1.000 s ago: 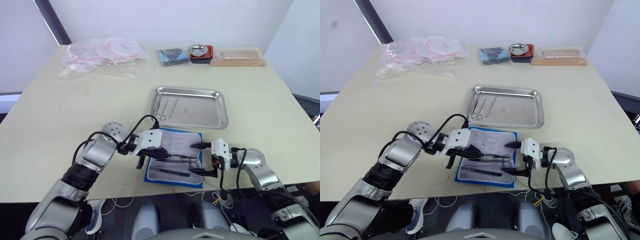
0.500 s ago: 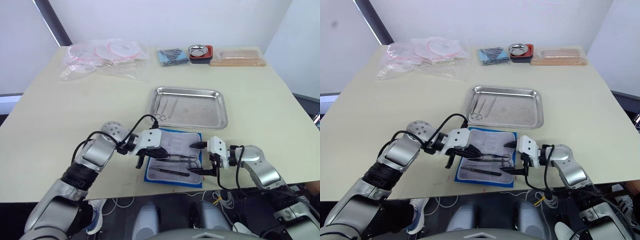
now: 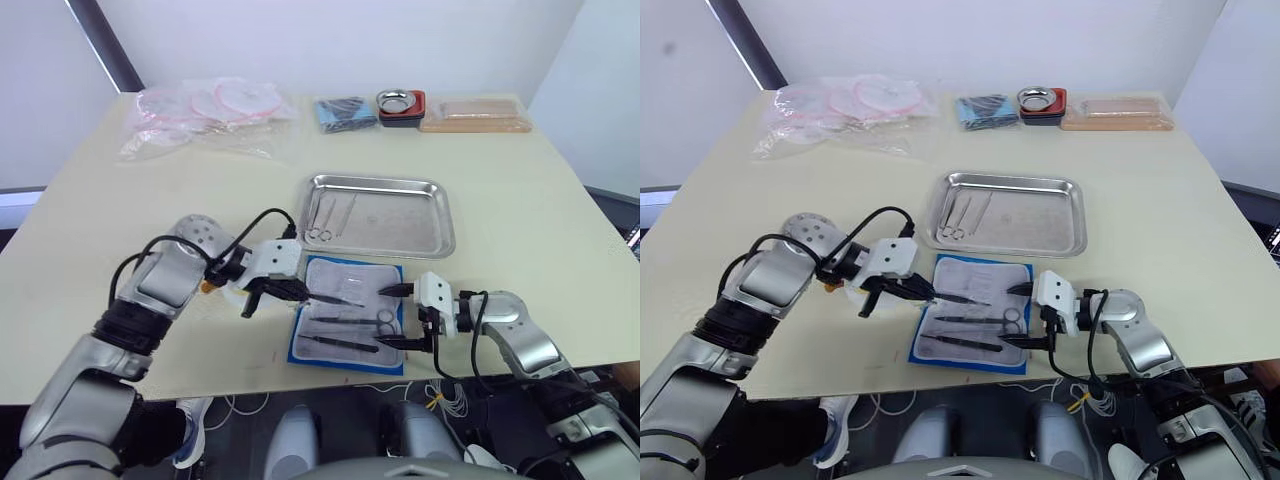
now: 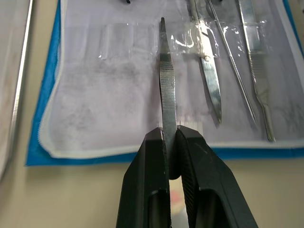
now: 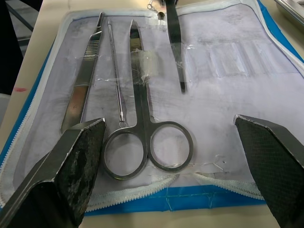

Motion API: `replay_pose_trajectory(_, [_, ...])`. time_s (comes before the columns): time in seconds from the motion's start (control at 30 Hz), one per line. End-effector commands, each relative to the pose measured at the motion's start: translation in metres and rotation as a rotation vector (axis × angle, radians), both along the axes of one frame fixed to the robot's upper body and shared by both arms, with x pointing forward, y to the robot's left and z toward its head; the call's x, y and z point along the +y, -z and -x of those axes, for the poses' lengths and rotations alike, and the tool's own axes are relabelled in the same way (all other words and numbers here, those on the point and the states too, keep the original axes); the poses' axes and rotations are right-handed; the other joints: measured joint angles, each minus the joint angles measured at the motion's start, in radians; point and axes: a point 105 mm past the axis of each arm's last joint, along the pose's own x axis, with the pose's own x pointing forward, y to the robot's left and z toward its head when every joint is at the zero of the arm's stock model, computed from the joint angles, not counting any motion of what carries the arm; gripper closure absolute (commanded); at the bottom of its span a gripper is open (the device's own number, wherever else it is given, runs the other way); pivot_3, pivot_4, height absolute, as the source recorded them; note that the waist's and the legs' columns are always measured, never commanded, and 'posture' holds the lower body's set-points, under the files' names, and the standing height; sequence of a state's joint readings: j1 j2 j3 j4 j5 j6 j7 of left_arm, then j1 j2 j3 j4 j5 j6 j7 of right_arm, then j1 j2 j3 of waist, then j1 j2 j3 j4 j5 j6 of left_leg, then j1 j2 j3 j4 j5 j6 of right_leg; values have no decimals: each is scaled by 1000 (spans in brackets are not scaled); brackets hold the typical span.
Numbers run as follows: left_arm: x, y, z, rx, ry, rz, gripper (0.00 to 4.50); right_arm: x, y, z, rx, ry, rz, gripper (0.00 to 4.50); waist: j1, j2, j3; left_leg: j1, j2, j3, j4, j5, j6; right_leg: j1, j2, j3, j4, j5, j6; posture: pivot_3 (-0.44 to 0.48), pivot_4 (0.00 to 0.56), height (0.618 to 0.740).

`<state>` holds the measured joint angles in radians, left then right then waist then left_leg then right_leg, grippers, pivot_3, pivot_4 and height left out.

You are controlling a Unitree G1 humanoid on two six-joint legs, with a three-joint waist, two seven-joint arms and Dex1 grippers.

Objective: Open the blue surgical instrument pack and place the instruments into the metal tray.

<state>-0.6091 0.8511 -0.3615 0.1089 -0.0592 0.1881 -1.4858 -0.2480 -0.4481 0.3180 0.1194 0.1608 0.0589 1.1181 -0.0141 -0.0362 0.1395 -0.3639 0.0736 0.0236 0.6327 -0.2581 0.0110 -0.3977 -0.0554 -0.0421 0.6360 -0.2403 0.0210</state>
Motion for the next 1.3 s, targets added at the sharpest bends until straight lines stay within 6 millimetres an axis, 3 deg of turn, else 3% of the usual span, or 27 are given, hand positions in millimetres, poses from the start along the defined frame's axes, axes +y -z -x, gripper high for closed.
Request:
replay_pose_trajectory(0.03, [7,-14,-5,-40,-8,-21,4448,-21,74,29,267,45,208,0,0,0,0,0,0,0,0,0,0,0,0,0,0,0,0,0,150,740])
replay_pose_trajectory(0.37, [33,-35,1,-35,-5,-104,4448,-19,75,29,263,43,200,0,-1,0,0,0,0,0,0,0,0,0,1,1,0,0,0,0,150,740])
replay_pose_trajectory(0.63, [40,-74,-2,-51,-43,-32,4448,-18,76,29,258,38,196,0,-1,0,0,1,0,-1,0,0,0,-1,1,1,1,0,0,0,150,740])
replay_pose_trajectory(0.83, [11,-88,-12,-40,-118,161,4448,-17,76,29,255,37,194,0,-2,0,0,1,0,-1,0,0,0,0,2,1,1,0,0,0,150,740])
replay_pose_trajectory(1.2, [-69,-68,-40,-35,-438,500,4448,-14,79,30,253,38,187,0,-1,-3,-1,2,0,-2,1,0,0,1,9,10,4,0,0,0,150,740])
replay_pose_trajectory(1.3, [-82,-60,-47,-55,-529,542,4448,-14,78,29,246,46,181,0,-7,-4,-3,3,0,-1,1,0,0,1,9,13,5,0,0,0,150,740])
